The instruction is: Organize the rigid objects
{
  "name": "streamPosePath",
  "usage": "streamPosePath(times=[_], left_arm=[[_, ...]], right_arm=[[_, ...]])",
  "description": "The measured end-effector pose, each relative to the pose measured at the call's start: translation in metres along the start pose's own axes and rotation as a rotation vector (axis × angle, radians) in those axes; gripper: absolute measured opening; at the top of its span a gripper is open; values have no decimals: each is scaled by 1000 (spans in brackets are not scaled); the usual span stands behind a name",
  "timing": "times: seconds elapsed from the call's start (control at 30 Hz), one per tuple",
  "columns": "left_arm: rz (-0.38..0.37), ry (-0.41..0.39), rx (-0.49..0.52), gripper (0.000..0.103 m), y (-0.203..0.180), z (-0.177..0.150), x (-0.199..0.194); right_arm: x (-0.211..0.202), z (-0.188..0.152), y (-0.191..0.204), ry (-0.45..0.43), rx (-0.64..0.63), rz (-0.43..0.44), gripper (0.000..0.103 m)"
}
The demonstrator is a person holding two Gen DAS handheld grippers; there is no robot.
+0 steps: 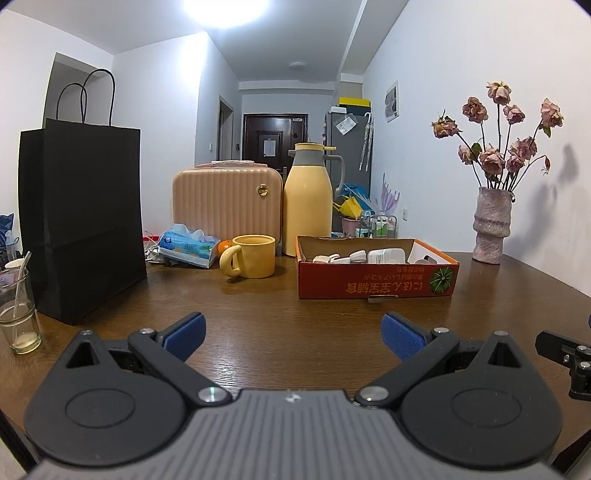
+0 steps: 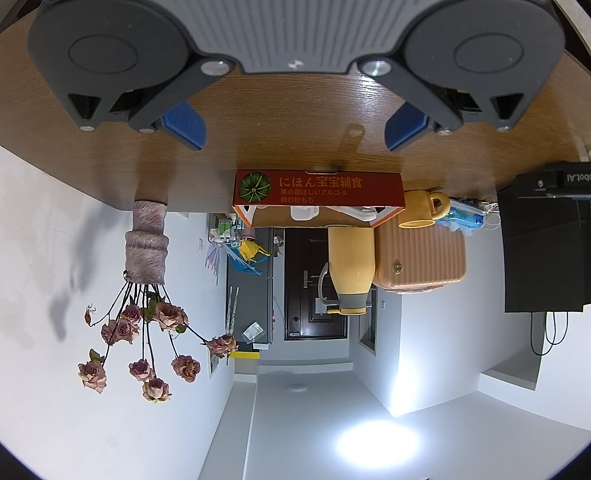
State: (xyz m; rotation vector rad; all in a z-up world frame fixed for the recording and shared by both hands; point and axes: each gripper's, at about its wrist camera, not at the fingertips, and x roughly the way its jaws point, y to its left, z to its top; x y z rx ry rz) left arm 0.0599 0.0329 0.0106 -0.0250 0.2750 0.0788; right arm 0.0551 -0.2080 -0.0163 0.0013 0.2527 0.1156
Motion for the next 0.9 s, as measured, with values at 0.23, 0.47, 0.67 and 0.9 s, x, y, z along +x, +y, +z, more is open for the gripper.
streamPosePath(times=[0.23, 0.47, 0.67, 0.9], left_arm=[[0, 1, 0, 103, 0, 0, 0], [-1, -1, -1, 103, 1, -1, -1], [2, 2, 0, 103, 1, -1, -1], [-10, -1, -5, 103, 3, -4, -1]], right_arm=[[0, 0, 0, 0, 0, 0, 103], [0, -1, 1, 5, -3, 2, 103], [0, -1, 1, 6, -2, 2, 103], [1, -2, 2, 8, -1, 3, 103]])
